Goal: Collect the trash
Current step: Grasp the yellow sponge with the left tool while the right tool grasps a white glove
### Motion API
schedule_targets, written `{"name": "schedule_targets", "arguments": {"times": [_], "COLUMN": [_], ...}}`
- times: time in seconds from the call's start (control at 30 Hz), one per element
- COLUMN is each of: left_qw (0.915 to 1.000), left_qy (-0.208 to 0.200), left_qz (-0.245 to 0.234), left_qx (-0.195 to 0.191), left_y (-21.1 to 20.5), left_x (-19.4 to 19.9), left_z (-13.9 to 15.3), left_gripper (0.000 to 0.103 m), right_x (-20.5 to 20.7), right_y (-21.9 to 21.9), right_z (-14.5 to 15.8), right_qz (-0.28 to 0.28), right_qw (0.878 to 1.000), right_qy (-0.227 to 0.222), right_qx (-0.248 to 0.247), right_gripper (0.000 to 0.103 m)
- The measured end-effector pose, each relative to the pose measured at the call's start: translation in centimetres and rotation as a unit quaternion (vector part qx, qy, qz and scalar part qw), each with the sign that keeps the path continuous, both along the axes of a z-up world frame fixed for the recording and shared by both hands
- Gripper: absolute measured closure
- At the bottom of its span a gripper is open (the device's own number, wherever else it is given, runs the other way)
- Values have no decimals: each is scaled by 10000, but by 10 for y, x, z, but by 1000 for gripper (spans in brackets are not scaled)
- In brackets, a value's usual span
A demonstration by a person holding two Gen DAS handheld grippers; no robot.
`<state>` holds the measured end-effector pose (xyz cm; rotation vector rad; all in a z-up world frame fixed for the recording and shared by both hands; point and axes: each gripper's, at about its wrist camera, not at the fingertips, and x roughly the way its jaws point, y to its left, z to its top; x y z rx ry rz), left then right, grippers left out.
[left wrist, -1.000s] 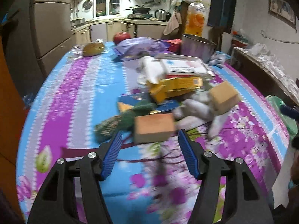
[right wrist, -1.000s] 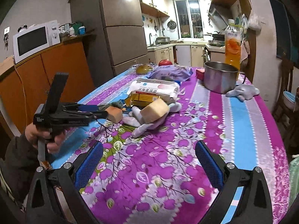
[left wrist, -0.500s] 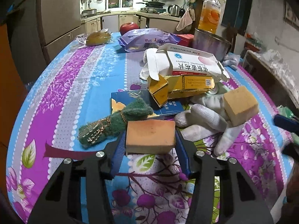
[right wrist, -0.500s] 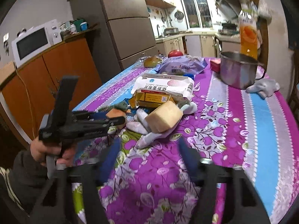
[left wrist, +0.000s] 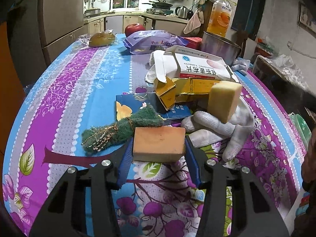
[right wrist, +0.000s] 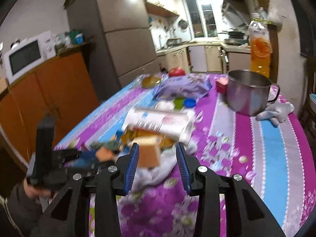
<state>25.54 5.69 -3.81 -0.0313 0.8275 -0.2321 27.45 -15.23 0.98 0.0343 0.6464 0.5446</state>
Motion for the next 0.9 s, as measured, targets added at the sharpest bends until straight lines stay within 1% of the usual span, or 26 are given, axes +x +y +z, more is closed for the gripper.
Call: {"name": "schedule_targets", "arguments": {"times": [0.07,0.1,0.13,0.2,0.27,0.33,0.4,0.57,0.63,0.7,0.77,0.83,0.9], "left_qw": [10000,10000,10000,10000,9999,9999,9998,9998,9998,9997,9997,9997,9996], "left_qy": [15,19,17,4,11,15,15,22,22,23,20,15,-4], "left_qz": [3,0,-3,-12,-5,-14,-28,-42,-44,-43,-39,-42,-94], "left_qx": [-55,-74,-87,-84,-103,-155,-187,-217,-217,-226,-228,-255,-277], "left_y": [1,2,2,2,2,3,3,4,4,3,4,3,0], "left_x": [0,0,0,0,-1,-1,-2,-2,-1,-1,-2,-2,-5], "left_z": [0,0,0,-1,0,-1,-1,-1,-1,-1,-1,0,0], "left_gripper": [56,56,56,55,55,55,55,56,55,55,55,55,55], "right_x": [-12,-17,-20,-23,-21,-16,-10,5,4,3,-6,-17,-30], "right_y": [10,14,16,21,32,39,42,48,48,49,48,47,43], "right_z": [-13,-23,-35,-51,-64,-69,-68,-76,-77,-76,-74,-69,-62], "right_qz": [246,320,366,352,324,166,-1,-379,-506,-558,-577,-611,-662], "right_qw": [9993,9985,9965,9929,9904,9894,9891,9881,9878,9879,9894,9920,9940], "right_qy": [196,421,751,1105,1300,1380,1390,1431,1425,1407,1309,1102,860], "right_qx": [-188,-134,52,266,345,414,495,422,382,329,230,40,-160], "right_gripper": [65,68,72,72,72,72,72,73,80,90,93,98,99]}}
